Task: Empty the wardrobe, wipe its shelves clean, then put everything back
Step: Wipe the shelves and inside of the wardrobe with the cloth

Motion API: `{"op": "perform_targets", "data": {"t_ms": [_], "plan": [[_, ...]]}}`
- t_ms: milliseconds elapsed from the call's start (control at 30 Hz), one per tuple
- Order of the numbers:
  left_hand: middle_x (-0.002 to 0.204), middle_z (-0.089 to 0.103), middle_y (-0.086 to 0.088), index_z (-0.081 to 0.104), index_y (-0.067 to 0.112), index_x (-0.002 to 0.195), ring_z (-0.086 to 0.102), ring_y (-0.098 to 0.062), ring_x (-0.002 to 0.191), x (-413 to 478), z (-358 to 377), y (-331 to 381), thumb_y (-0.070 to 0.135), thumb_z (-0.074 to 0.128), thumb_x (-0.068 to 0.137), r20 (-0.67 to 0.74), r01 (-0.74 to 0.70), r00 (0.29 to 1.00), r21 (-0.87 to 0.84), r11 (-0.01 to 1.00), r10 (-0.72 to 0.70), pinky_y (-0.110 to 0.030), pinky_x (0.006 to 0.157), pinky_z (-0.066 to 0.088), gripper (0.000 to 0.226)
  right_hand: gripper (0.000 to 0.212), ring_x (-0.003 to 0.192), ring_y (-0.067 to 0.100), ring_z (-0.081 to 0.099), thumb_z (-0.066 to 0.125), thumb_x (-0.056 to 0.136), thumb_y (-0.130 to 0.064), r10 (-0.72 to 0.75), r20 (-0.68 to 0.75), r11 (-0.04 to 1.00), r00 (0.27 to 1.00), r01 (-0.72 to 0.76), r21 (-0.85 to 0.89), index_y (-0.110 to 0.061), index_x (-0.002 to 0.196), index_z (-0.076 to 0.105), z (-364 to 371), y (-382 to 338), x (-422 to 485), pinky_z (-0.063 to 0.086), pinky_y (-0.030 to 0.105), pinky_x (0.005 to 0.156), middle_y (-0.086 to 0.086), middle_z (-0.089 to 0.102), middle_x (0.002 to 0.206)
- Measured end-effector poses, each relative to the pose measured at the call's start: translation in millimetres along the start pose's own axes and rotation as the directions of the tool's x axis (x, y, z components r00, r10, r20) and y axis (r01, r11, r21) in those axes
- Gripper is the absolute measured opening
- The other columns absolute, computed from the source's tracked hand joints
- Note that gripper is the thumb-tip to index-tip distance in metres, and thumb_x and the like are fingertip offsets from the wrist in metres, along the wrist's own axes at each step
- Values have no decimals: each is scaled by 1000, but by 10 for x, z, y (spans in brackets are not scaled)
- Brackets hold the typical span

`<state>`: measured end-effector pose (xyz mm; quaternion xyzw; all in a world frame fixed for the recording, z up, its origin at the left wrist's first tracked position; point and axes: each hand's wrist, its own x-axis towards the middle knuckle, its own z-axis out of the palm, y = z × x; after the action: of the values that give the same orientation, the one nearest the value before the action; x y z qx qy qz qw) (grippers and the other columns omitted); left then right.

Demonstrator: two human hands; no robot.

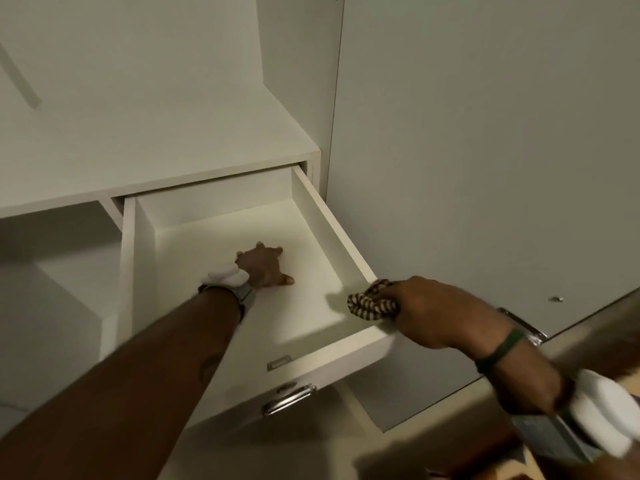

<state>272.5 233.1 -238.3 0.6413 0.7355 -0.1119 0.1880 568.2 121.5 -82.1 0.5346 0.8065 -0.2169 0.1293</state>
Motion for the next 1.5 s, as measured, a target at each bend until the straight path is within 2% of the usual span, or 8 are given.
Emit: {"op": "perform_targets", "data": {"t_ms": [233, 400, 533, 667, 933, 1100, 1333, 1500], "plan": [[164, 27, -5, 26, 23, 159, 21, -25, 152, -305, 79, 66, 66, 55, 92, -52, -33, 998, 0, 999, 33, -45, 122, 23, 84, 55, 144, 27, 33, 46, 96, -18, -29, -239, 999, 971, 22, -31, -26, 150, 41, 608, -34, -154, 31, 47, 116, -1, 43, 153], [128, 67, 1, 73, 21, 120, 59, -20, 121, -702, -228, -331, 55, 65, 92, -12, -96, 995, -168, 981, 95, -31, 104, 45, 45, 80, 147, 38, 30, 67, 70, 2, -122, -547, 991, 828, 130, -24, -15, 147, 50, 1185, -208, -163, 25, 63, 114, 6, 47, 153], [141, 54, -4, 63, 23, 130, 40, -30, 139, -1017, -298, -999, 45, 55, 97, -368, 98, 923, -52, 994, -110, -41, 115, 30, 40, 88, 144, 36, 38, 73, 62, 4, -231, -553, 973, 801, 208, -104, -15, 145, 53, 1228, -213, -186, 34, 66, 108, 5, 50, 150], [162, 23, -11, 36, 18, 151, 9, -38, 152, -1193, -31, -1474, 52, 46, 92, -412, 238, 886, 5, 971, -215, -54, 121, 15, 69, 99, 138, 26, 44, 75, 53, 13, -414, -523, 909, 745, 304, -286, -18, 144, 53, 1076, -11, -217, 38, 57, 109, 8, 56, 145], [161, 25, -23, 38, 2, 150, 12, -36, 154, -1360, 360, -1531, 14, 43, 95, -583, -38, 792, -342, 939, -181, -45, 125, 16, 57, 65, 146, 37, 34, 53, 81, -2, -177, -772, 984, 611, 108, -140, -9, 145, 48, 766, -309, -476, 23, 58, 120, 17, 46, 151], [166, 16, -15, 38, 7, 150, 4, -27, 155, -1523, 399, -1437, 11, 41, 98, -565, -61, 789, -463, 884, -241, -44, 125, 15, 53, 77, 145, 47, 21, 52, 75, -5, -29, -632, 999, 775, -2, -47, -19, 150, 43, 1597, -932, -307, 25, 70, 113, 14, 37, 158], [165, 18, -17, 44, 7, 147, 4, -27, 156, -1452, 440, -1462, 12, 46, 97, -584, -77, 776, -464, 883, -239, -44, 124, 19, 51, 76, 143, 53, 29, 53, 71, -8, -209, -653, 977, 728, 184, -107, -23, 145, 50, 2006, -1971, -305, 16, 68, 115, 9, 49, 151], [153, 42, -19, 54, 5, 138, 11, -30, 154, -1258, 576, -1664, 26, 35, 88, -584, -150, 791, -476, 866, -184, -36, 124, 10, 58, 71, 139, 33, 36, 57, 74, -19, -283, -652, 938, 704, 345, -35, -36, 142, 45, 1737, -1539, -348, 24, 56, 118, -5, 51, 146]]}}
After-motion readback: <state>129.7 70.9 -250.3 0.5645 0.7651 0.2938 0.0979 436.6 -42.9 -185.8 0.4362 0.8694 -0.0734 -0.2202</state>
